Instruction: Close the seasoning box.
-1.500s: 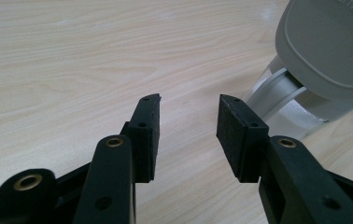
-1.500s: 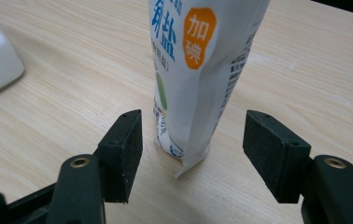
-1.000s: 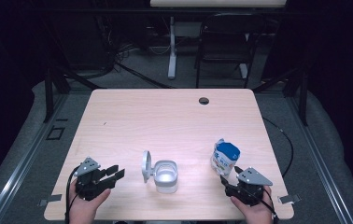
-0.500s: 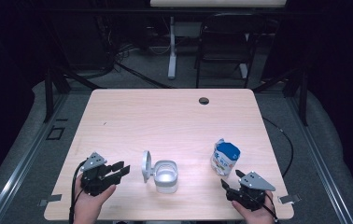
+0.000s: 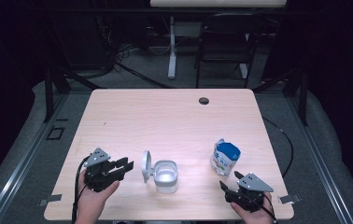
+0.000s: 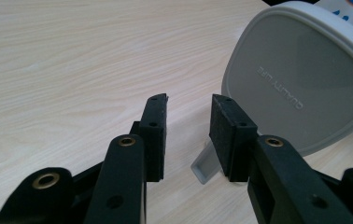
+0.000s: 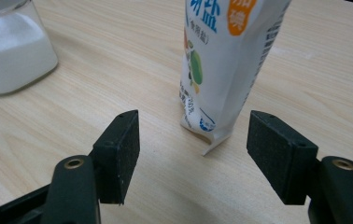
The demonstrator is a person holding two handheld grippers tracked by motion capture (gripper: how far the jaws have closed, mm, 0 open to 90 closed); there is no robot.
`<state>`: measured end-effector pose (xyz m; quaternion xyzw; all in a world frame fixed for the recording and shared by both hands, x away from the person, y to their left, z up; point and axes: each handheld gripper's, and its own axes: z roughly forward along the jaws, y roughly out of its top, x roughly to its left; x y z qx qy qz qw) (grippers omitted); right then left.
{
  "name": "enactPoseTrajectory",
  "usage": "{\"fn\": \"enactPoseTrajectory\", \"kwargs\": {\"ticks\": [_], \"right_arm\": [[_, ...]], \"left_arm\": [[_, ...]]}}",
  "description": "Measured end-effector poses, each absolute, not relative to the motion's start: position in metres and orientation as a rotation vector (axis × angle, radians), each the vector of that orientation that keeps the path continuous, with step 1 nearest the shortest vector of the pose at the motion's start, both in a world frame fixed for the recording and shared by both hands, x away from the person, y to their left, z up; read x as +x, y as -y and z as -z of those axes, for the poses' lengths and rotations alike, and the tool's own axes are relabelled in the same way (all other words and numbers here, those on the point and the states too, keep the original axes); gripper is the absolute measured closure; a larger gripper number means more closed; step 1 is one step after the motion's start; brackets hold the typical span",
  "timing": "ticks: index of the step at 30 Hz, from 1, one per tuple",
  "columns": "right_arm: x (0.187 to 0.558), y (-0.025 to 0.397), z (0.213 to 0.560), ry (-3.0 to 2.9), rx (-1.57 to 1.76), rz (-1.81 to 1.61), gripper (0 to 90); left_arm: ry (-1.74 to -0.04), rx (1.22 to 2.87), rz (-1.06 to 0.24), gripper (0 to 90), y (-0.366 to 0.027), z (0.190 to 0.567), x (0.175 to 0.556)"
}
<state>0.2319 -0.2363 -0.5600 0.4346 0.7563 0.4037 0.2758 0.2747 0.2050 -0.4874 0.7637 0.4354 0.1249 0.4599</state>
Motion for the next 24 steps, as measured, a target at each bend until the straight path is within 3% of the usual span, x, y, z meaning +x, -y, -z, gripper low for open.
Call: {"fn": "enactPoseTrajectory", "kwargs": {"ticks": [11, 20, 24], "right_arm": [[0.231, 0.232, 0.563, -2.055, 1.153, -1.070, 34.3], [0.230, 0.232, 0.562, -2.045, 1.188, -1.102, 34.2], [0.230, 0.233, 0.564, -2.049, 1.185, -1.095, 34.2]], "left_arm": [[-1.054, 1.896, -0.301, 72.7, -0.199, 0.483, 0.278], [-1.010, 1.936, -0.280, 87.7, -0.190, 0.480, 0.280], [-0.996, 1.953, -0.271, 90.0, -0.185, 0.478, 0.280]]}}
